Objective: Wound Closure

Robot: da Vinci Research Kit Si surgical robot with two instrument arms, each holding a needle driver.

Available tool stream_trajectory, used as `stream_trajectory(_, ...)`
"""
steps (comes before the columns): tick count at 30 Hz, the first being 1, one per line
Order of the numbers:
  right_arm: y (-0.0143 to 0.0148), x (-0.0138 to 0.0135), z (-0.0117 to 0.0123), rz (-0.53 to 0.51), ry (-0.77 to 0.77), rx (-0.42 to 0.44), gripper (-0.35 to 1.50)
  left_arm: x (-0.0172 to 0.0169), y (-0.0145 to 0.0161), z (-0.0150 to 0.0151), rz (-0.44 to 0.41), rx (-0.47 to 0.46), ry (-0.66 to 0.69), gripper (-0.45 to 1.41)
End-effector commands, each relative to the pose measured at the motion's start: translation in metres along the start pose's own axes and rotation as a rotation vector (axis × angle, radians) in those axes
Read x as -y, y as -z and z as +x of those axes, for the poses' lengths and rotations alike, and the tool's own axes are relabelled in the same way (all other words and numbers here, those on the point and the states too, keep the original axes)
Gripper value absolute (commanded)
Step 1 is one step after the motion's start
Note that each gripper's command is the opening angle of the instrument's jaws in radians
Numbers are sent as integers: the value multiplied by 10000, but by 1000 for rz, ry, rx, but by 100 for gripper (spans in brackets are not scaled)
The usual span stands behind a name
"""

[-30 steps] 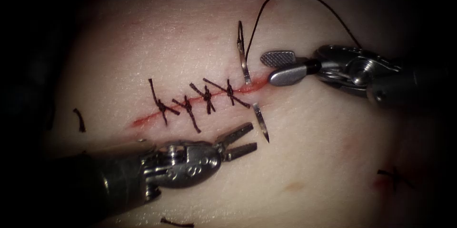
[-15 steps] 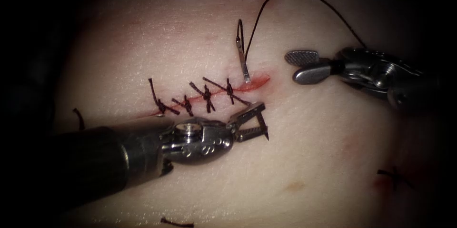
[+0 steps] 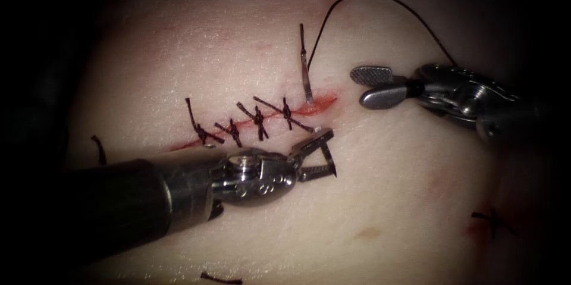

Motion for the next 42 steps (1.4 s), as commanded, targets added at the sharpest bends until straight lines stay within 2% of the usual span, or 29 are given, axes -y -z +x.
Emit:
stream_trajectory(1,-7,-1,-9,1,2,1,115,0,-9,0,1,-2,-4,44)
stream_trajectory(3,-7,-1,-10,1,3,1,115,1,-10,0,1,-4,-3,29)
stream_trajectory(4,-7,0,-10,1,4,1,115,2,-10,0,1,-5,-2,14)
stream_trajectory(5,-7,0,-11,1,-2,2,113,4,-10,-1,0,-7,-1,-10)
stream_trajectory(6,-7,1,-13,1,0,2,113,7,-8,-2,-5,-16,-5,-45)
stream_trajectory(11,-7,3,-19,4,-17,1,110,13,-2,-4,-24,-84,93,-45)
stream_trajectory(14,-7,5,-27,9,-15,3,93,11,1,-3,-55,-112,188,-45)
stream_trajectory(16,-5,5,-30,13,-13,3,90,5,3,1,-95,-149,262,-45)
stream_trajectory(17,-4,6,-31,15,-12,4,83,3,4,3,-104,-160,281,-45)
stream_trajectory(18,-2,6,-32,16,-10,8,66,0,5,6,-112,-175,318,-45)
stream_trajectory(19,0,6,-33,19,-9,19,58,-2,7,9,-122,-187,344,-45)
stream_trajectory(21,2,7,-34,16,-6,37,53,-7,10,18,-162,-233,395,-45)
stream_trajectory(27,6,10,-42,1,197,97,26,-16,26,46,-271,-354,601,-45)
stream_trajectory(28,6,11,-45,-2,249,113,11,-17,29,50,-285,-366,621,-45)
stream_trajectory(29,6,12,-46,-4,281,123,6,-17,32,54,-300,-377,654,-45)
stream_trajectory(33,6,14,-52,-6,350,159,-8,-13,46,69,-351,-428,768,-45)
stream_trajectory(36,6,15,-54,1,418,172,-6,-10,57,78,-380,-467,852,-45)
stream_trajectory(37,6,18,-54,7,466,178,-6,-9,65,84,-403,-493,921,-45)
stream_trajectory(39,5,19,-54,8,478,183,-6,-10,68,87,-412,-502,943,-45)
stream_trajectory(42,5,23,-54,13,526,201,-6,-14,81,94,-463,-542,1051,-45)
